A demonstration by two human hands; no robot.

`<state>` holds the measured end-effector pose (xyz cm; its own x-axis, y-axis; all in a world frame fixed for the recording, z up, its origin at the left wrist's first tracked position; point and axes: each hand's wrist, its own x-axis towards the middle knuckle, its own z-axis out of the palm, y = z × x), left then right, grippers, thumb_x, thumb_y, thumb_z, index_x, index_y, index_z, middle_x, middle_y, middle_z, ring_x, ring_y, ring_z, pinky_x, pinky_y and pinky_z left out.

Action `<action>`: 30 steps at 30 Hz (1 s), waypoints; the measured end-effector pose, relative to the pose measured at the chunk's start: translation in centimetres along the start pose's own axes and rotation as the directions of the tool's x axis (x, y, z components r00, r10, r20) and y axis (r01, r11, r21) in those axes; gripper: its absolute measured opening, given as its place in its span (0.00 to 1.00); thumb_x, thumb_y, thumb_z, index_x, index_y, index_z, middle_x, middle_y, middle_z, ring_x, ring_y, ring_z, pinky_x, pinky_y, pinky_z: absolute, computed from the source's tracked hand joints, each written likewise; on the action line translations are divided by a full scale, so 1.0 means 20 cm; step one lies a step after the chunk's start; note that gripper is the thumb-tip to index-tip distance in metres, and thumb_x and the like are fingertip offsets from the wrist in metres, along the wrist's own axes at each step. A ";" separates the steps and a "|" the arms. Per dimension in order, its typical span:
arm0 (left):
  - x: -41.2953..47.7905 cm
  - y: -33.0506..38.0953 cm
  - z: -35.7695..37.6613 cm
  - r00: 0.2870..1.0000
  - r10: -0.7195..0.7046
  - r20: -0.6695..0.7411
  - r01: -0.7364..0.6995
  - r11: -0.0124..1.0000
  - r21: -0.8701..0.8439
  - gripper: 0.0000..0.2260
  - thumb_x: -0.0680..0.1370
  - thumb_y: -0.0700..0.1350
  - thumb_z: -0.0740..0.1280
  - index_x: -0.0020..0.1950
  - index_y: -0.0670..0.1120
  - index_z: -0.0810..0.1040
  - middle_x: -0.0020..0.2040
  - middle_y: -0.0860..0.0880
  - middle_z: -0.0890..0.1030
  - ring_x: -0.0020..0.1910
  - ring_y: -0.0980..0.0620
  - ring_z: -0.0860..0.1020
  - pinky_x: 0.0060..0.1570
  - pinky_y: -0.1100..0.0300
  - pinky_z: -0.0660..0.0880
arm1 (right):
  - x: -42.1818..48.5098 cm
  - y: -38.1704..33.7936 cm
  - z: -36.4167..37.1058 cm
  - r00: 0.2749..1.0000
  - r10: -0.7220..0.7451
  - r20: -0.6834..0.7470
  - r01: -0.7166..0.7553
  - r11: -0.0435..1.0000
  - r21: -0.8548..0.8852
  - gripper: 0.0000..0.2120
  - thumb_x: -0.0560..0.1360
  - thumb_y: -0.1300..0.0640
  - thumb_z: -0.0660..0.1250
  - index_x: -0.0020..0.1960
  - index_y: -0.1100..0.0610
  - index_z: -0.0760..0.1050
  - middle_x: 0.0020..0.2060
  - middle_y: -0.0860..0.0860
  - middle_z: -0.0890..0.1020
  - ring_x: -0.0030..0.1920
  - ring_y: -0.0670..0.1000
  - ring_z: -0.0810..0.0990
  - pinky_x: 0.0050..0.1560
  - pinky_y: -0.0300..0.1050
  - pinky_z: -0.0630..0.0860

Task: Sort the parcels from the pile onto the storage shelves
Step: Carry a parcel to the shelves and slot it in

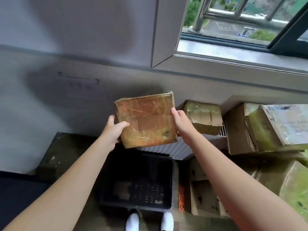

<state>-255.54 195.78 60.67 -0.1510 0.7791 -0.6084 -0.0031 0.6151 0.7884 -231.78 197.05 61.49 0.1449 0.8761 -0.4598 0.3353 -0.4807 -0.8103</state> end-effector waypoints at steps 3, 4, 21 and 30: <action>-0.07 0.06 -0.08 0.993 -0.103 0.051 0.110 0.978 -0.176 0.26 0.79 0.61 0.61 0.74 0.53 0.64 0.73 0.44 0.70 0.68 0.37 0.71 0.67 0.37 0.66 | -0.09 -0.09 -0.01 0.997 0.058 0.054 -0.061 0.997 0.049 0.34 0.74 0.25 0.46 0.55 0.48 0.79 0.52 0.46 0.81 0.55 0.52 0.79 0.60 0.56 0.73; -0.10 0.08 -0.10 0.989 -0.115 0.088 0.130 0.972 -0.196 0.30 0.77 0.67 0.58 0.75 0.53 0.64 0.73 0.44 0.70 0.70 0.37 0.70 0.68 0.37 0.64 | -0.13 -0.12 -0.02 0.993 0.097 0.067 -0.102 0.992 0.070 0.35 0.75 0.26 0.45 0.58 0.48 0.79 0.54 0.47 0.81 0.56 0.52 0.78 0.60 0.58 0.73; -0.42 0.13 -0.24 0.972 0.204 0.113 -0.173 0.956 -0.235 0.21 0.76 0.30 0.59 0.63 0.50 0.67 0.52 0.42 0.76 0.46 0.45 0.75 0.44 0.52 0.74 | -0.32 -0.36 0.00 0.991 -0.094 0.097 0.074 0.978 0.195 0.35 0.67 0.23 0.57 0.54 0.48 0.84 0.54 0.54 0.85 0.57 0.58 0.83 0.64 0.62 0.75; -0.43 0.15 -0.29 0.991 0.015 0.135 0.022 0.964 -0.266 0.22 0.77 0.56 0.66 0.63 0.42 0.78 0.54 0.39 0.83 0.48 0.43 0.82 0.51 0.49 0.77 | -0.25 -0.34 -0.04 1.000 0.010 0.029 -0.015 0.982 0.190 0.52 0.56 0.15 0.57 0.63 0.52 0.78 0.58 0.53 0.83 0.58 0.57 0.82 0.63 0.60 0.75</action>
<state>-260.03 190.31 68.78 -0.0161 0.7974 -0.6032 -0.2690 0.5776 0.7707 -234.08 196.04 69.51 0.1208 0.8698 -0.4784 0.1499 -0.4924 -0.8574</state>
